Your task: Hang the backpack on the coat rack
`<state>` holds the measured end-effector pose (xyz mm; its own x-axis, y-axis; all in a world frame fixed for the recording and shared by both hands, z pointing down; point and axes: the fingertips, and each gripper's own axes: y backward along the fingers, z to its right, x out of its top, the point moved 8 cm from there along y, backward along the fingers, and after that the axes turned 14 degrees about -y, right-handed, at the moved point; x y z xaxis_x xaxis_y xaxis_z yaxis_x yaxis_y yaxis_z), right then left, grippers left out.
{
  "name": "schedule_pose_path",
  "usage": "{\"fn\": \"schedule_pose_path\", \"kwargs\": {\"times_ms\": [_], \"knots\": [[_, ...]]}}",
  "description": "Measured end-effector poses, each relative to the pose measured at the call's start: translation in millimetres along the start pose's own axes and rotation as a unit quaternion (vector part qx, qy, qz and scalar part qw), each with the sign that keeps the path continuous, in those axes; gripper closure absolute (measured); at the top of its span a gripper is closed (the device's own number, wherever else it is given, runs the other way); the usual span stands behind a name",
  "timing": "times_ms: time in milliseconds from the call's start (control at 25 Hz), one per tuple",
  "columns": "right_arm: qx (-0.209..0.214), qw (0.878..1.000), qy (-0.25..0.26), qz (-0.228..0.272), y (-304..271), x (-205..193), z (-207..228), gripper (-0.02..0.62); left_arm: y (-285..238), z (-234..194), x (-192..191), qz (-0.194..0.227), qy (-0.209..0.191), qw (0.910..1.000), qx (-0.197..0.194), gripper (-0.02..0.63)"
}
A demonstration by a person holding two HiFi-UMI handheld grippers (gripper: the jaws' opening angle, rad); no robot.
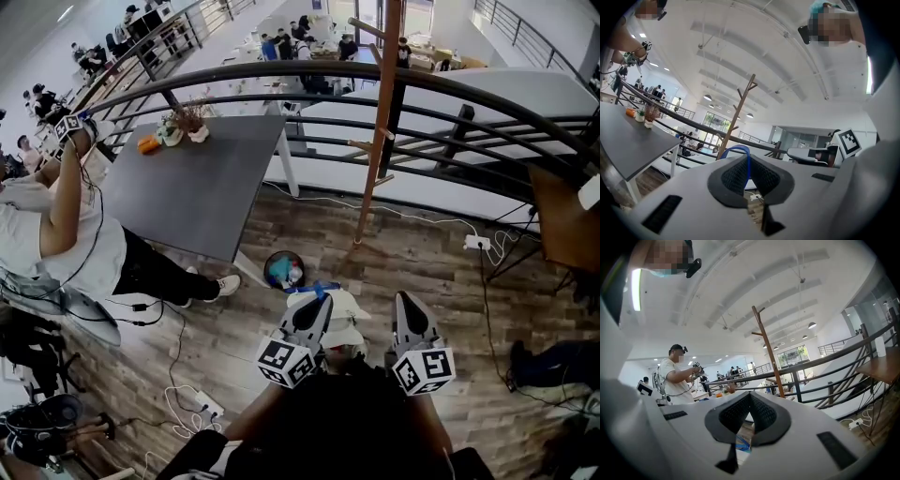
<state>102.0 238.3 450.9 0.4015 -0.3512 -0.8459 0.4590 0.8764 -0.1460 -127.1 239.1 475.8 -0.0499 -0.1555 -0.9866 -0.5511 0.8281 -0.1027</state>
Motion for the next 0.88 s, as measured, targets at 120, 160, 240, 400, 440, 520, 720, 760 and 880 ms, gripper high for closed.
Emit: {"fn": "schedule_pose_path", "kwargs": {"times_ms": [120,160,240,400,440,520,720,760,880], "knots": [[0.008,1.000,0.006,-0.001,-5,7,7,0.583,-11,2,2,0.001,0.003,1.0000,0.004,0.592],[0.009,1.000,0.007,0.000,-7,10,10,0.583,-16,3,3,0.001,0.003,1.0000,0.003,0.592],[0.010,1.000,0.004,-0.001,-12,12,18,0.583,-25,4,2,-0.001,0.002,1.0000,0.002,0.592],[0.014,1.000,0.002,-0.002,-15,15,26,0.583,-38,7,2,-0.004,0.004,1.0000,0.004,0.592],[0.014,1.000,0.001,-0.003,-15,17,28,0.583,-41,7,3,-0.004,0.005,1.0000,0.005,0.592],[0.013,1.000,-0.003,-0.006,-15,18,32,0.583,-45,9,3,-0.004,0.007,0.9999,0.006,0.592],[0.017,1.000,-0.006,-0.013,-19,22,44,0.583,-55,14,2,-0.007,0.008,0.9999,0.006,0.592],[0.018,1.000,-0.006,-0.013,-19,23,46,0.583,-56,15,2,-0.008,0.006,0.9999,0.004,0.592],[0.022,1.000,-0.007,-0.014,-23,24,49,0.583,-59,18,3,-0.007,0.002,1.0000,0.002,0.592]]}}
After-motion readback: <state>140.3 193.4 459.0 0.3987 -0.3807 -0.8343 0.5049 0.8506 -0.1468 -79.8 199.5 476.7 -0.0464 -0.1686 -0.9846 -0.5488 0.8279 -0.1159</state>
